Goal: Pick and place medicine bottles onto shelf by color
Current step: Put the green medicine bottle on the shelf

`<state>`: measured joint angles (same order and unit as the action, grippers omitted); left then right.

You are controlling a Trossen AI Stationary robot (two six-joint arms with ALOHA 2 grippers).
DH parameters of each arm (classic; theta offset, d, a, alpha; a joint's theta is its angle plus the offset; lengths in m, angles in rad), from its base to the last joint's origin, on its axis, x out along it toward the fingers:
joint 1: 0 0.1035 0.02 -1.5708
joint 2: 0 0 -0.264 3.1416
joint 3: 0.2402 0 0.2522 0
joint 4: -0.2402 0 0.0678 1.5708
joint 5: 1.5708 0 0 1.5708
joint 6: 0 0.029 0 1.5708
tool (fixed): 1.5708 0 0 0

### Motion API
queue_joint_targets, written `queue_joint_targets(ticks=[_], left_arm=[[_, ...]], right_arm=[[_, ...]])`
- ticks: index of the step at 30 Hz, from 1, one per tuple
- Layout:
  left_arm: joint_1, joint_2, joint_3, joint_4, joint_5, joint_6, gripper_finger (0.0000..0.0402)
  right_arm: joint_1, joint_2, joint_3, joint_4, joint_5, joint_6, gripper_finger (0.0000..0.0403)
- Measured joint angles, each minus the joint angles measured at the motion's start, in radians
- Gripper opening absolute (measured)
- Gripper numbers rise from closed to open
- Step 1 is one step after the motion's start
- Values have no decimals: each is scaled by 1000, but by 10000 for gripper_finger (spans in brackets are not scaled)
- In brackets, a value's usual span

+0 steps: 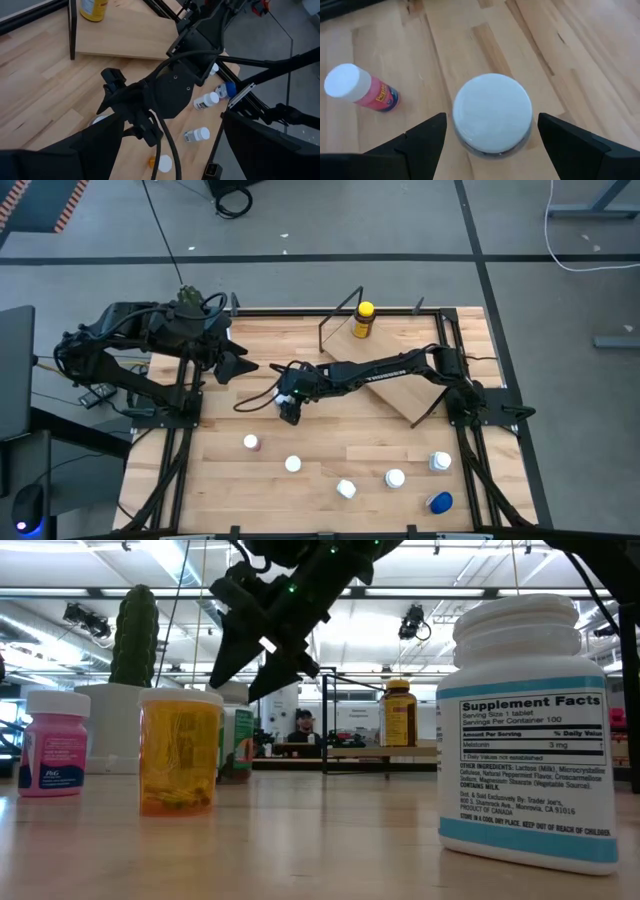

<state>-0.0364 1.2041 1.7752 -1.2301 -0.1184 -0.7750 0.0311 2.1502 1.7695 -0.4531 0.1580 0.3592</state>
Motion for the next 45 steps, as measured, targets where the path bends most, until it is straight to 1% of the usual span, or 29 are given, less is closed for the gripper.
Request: queue_joint_targets(ticks=[10,13,18,24,26,29,33,37,41,45], left_arm=[[0,0,0,0,0,0,346],[0,0,0,0,0,0,346],[0,0,0,0,0,0,346],[0,0,0,0,0,1,346],[0,0,0,0,0,1,346],[0,0,0,0,0,1,346],[0,0,0,-1,0,2,346],[0,0,0,-1,0,2,346],[-1,0,0,-1,0,4,346],[-1,0,0,-5,0,4,346]], right_arm=[[0,0,3,16,21,-14,322],[0,0,-4,30,21,-23,315],[0,0,-27,34,16,-29,286],[0,0,-25,38,17,-15,233],[0,0,-10,14,17,-19,226],[0,0,43,-83,19,-36,226],[0,0,148,-329,79,-57,227],[-2,0,247,-494,91,-91,226],[-10,-4,298,-633,137,-22,226],[-39,-39,289,-703,155,79,226]])
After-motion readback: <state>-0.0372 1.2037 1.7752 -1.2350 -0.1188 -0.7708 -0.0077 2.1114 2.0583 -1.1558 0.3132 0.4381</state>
